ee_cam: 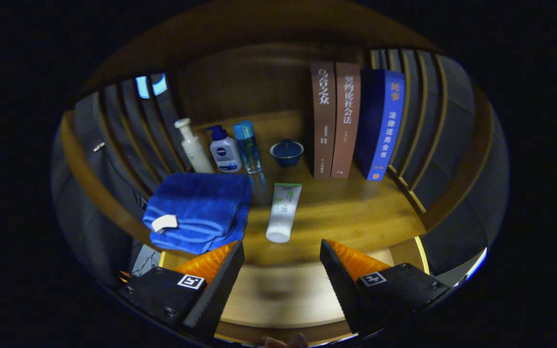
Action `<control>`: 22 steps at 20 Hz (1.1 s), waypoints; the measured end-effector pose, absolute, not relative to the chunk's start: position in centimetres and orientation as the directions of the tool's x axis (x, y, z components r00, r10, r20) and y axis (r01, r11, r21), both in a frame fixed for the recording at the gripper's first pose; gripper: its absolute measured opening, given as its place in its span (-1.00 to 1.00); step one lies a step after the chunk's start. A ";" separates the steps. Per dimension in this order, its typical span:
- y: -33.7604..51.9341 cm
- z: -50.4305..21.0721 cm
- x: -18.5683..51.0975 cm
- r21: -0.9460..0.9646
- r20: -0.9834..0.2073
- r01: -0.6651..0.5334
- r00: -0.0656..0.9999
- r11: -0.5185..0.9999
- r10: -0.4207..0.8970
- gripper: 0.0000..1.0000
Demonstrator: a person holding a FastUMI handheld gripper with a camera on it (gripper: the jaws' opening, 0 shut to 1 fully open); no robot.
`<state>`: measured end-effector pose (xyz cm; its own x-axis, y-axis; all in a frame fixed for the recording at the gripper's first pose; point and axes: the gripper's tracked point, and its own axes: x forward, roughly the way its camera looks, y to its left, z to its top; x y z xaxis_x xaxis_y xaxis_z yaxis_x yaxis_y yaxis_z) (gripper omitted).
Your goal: Pull open the drawer, take out the items inside it, and place them on the countertop above the cabinet.
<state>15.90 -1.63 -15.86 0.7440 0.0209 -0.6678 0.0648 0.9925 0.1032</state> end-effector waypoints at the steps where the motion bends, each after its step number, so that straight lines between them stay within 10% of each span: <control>1: -1.5 -14.8 14.4 0.110 -0.634 0.061 0.773 0.992 0.022 1.00; 11: -2.4 -13.7 0.5 0.105 -0.359 0.056 0.933 0.993 -0.015 0.99; 22: -1.7 -26.0 -4.0 0.093 -0.369 0.054 0.929 0.994 -0.016 0.98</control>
